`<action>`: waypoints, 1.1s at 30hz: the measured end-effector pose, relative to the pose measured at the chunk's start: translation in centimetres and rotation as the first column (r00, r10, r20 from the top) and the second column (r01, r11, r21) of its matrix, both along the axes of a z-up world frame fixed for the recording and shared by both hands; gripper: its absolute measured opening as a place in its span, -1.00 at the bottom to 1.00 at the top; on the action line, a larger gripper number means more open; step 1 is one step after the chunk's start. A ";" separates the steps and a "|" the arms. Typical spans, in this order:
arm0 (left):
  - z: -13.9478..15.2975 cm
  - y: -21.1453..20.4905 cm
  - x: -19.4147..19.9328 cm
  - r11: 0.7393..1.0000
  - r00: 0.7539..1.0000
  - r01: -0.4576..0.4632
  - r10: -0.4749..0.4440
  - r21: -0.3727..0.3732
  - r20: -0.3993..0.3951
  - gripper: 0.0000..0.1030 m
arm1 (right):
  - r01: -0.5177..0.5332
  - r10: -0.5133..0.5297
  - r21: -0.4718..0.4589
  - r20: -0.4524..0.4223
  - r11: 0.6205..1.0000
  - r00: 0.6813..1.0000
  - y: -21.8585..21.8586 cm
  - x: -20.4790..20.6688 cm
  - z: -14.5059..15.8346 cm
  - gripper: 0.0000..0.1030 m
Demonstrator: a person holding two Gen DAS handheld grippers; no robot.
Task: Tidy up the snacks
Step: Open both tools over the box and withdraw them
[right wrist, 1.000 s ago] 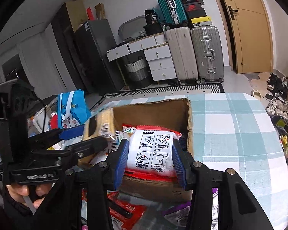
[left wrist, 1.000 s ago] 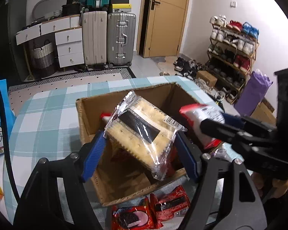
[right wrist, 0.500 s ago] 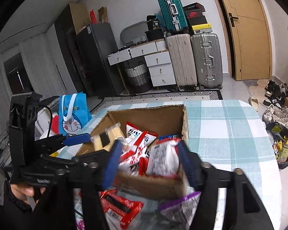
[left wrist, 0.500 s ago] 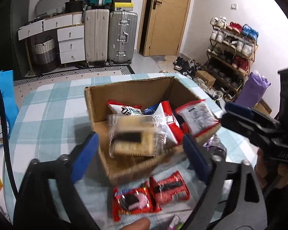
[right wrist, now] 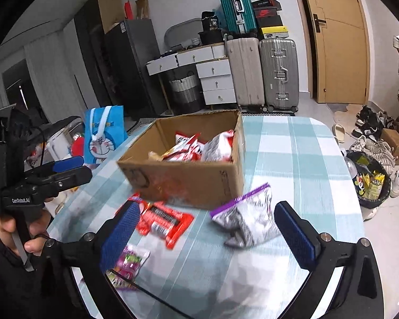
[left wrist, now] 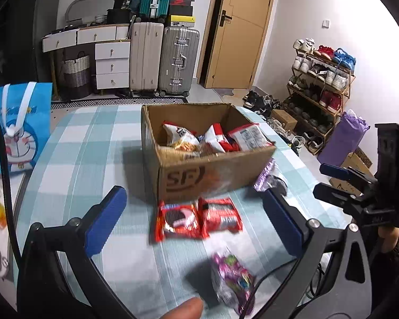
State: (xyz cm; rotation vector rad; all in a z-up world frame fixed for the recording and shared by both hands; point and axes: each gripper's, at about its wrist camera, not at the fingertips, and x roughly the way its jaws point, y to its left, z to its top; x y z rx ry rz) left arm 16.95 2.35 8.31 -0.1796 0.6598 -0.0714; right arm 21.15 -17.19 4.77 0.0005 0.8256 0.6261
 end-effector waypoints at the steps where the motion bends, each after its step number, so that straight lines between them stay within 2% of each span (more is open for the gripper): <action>1: -0.1 0.0 -0.8 1.000 1.000 0.002 -0.002 -0.005 -0.004 0.98 | -0.004 0.004 0.006 -0.005 1.000 1.000 -0.2 -0.4 0.1 0.99; 9: -1.7 -1.4 -4.8 1.000 0.998 0.030 -0.030 0.002 -0.059 0.98 | -0.001 0.001 -0.017 -0.010 1.000 1.000 -1.0 -2.4 -0.3 0.99; 18: -4.1 -3.1 -6.4 0.998 0.989 0.059 -0.064 -0.037 -0.131 0.98 | 0.016 -0.018 -0.036 -0.046 0.999 0.999 -1.5 -2.5 -1.5 0.99; 21: -4.7 -3.6 -7.1 0.997 0.986 0.071 -0.075 -0.027 -0.147 0.98 | 0.015 -0.017 -0.044 -0.049 0.999 0.999 -1.6 -2.9 -1.8 0.99; 27: -6.0 -3.8 -7.5 0.997 0.981 0.079 -0.082 -0.027 -0.178 0.98 | 0.021 -0.025 -0.056 -0.064 0.998 0.998 -1.8 -3.3 -2.9 0.99; 33: -7.1 -3.7 -6.3 0.997 0.975 0.069 -0.075 -0.036 -0.207 0.98 | 0.016 -0.021 -0.069 -0.071 0.997 0.997 -1.6 -3.4 -3.6 0.99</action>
